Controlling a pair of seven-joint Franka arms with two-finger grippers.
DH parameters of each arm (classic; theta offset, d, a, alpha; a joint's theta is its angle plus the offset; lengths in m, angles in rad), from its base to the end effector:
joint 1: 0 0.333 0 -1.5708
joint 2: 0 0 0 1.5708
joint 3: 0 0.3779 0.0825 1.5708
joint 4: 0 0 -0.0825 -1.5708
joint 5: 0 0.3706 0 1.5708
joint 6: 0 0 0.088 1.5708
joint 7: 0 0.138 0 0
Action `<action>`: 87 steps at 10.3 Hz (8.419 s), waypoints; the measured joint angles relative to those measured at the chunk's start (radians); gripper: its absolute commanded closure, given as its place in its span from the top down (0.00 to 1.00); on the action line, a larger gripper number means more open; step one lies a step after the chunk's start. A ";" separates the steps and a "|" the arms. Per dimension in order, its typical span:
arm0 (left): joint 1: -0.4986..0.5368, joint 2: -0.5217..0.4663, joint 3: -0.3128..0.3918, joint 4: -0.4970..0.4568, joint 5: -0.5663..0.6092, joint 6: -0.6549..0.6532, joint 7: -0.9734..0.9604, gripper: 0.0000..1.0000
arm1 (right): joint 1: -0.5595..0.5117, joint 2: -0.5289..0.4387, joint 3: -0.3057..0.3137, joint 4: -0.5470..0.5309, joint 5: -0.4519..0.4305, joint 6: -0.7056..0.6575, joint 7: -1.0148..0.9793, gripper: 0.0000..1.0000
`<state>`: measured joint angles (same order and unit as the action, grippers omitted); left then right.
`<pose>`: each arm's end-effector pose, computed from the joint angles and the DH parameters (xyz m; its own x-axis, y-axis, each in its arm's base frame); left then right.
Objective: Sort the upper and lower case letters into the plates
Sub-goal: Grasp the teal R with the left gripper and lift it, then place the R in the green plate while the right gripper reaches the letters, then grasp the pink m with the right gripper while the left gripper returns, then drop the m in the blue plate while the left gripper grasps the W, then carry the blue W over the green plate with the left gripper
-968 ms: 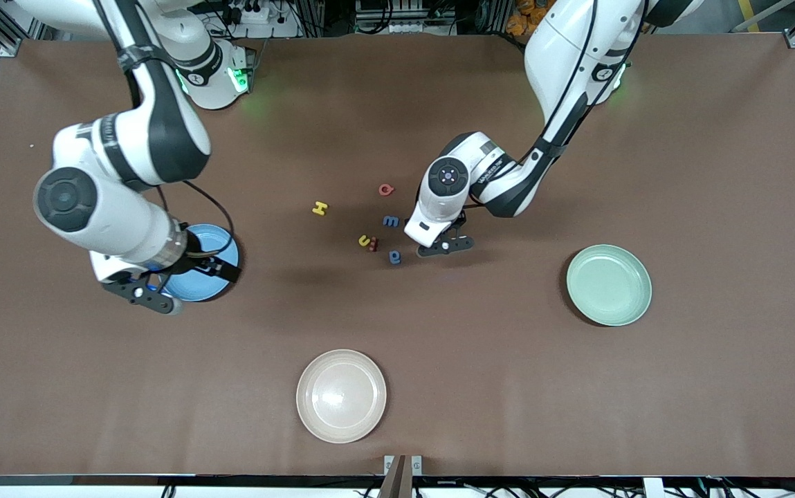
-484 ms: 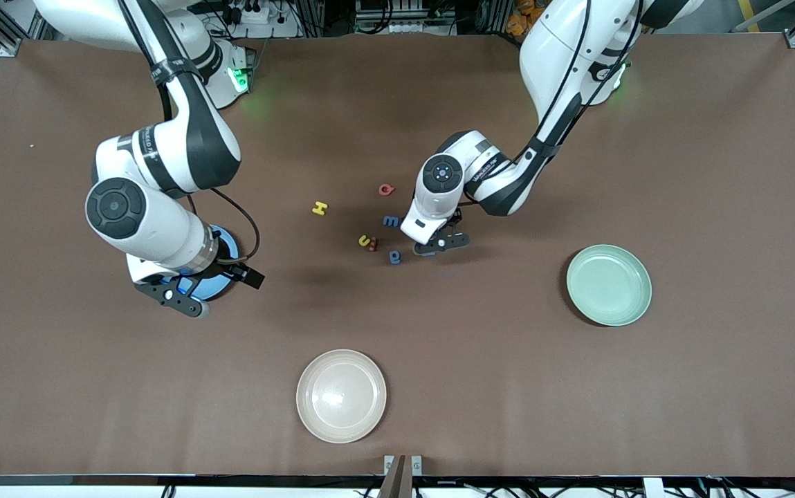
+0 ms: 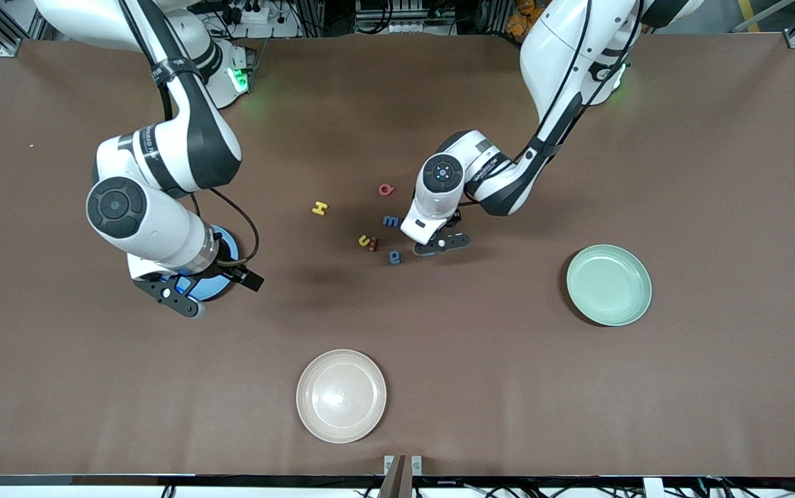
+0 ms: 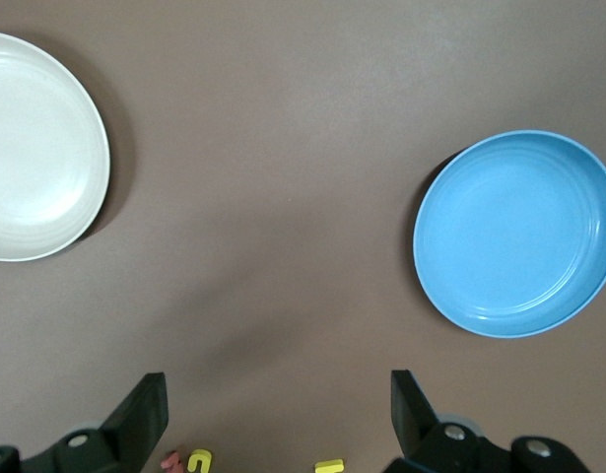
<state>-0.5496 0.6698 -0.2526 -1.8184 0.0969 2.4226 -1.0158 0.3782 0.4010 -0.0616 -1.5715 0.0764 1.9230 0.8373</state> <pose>0.4790 -0.4703 0.2022 0.9773 0.1854 -0.1021 0.1880 -0.9820 0.0160 0.6400 0.2238 0.4381 0.8533 -0.5170 -0.0672 -0.5178 -0.8555 0.0055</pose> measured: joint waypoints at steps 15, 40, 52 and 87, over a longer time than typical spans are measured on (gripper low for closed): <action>0.576 -0.319 -0.042 -0.082 0.000 -0.408 0.632 0.10 | 0.285 0.150 0.005 -0.015 -0.004 0.167 0.294 1.00; 0.643 -0.237 -0.107 -0.068 -0.089 -0.269 0.464 1.00 | 0.428 0.272 -0.003 -0.164 0.041 0.487 0.212 1.00; 0.478 -0.148 -0.112 0.037 -0.167 -0.267 0.054 1.00 | 0.437 0.285 -0.002 -0.152 0.039 0.490 0.214 0.00; 0.081 0.130 -0.059 0.223 0.063 -0.102 -0.250 0.12 | 0.005 -0.091 -0.198 -0.526 0.037 0.453 -0.502 1.00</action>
<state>-0.4686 0.8003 -0.3113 -1.5958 0.1594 2.3211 -1.2661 0.3837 0.3101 -0.2600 -2.0976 0.1138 2.3755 0.3355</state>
